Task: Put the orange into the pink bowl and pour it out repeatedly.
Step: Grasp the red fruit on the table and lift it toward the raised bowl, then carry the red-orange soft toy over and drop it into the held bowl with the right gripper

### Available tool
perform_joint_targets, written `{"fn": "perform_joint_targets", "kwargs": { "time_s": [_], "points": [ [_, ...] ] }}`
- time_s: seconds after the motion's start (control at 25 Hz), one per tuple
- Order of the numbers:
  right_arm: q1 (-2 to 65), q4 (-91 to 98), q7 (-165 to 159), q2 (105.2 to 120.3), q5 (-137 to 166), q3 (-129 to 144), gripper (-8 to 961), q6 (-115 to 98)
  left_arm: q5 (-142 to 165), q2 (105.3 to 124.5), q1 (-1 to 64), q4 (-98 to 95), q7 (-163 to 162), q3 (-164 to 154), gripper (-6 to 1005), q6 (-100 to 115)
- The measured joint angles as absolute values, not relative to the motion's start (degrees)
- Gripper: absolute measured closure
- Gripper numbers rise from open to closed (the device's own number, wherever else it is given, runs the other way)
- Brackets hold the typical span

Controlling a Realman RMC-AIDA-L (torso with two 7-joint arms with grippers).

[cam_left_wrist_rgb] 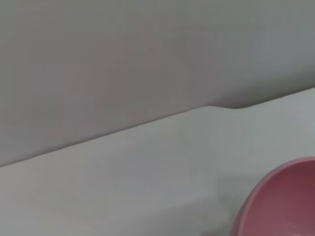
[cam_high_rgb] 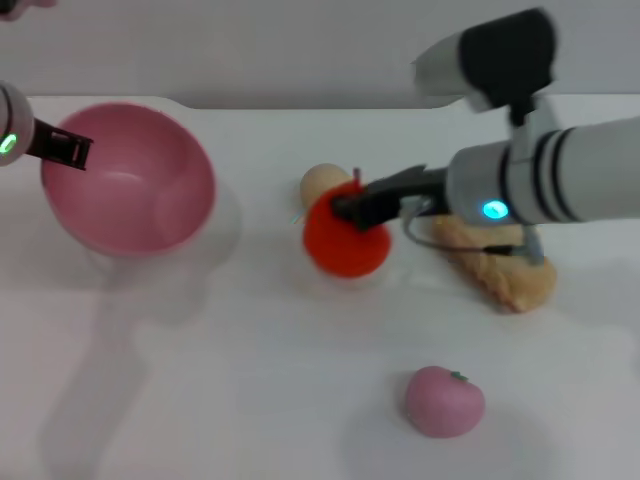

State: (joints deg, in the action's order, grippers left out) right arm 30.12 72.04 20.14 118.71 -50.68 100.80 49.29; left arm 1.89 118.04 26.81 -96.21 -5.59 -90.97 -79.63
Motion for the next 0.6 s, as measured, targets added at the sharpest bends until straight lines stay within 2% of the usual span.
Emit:
{"fn": "perform_joint_targets", "kwargs": {
  "time_s": [0.32, 0.6],
  "points": [
    [20.29, 98.13, 16.11, 118.99, -41.18, 94.35, 821, 58.89, -2.08, 118.08, 27.01, -94.44, -4.92, -93.40, 956, -77.17],
    [18.58, 106.84, 15.33, 119.15, -40.17, 93.18, 869, 60.68, -4.16, 118.19, 27.83, -93.67, -4.92, -96.02, 956, -76.52]
  ]
}}
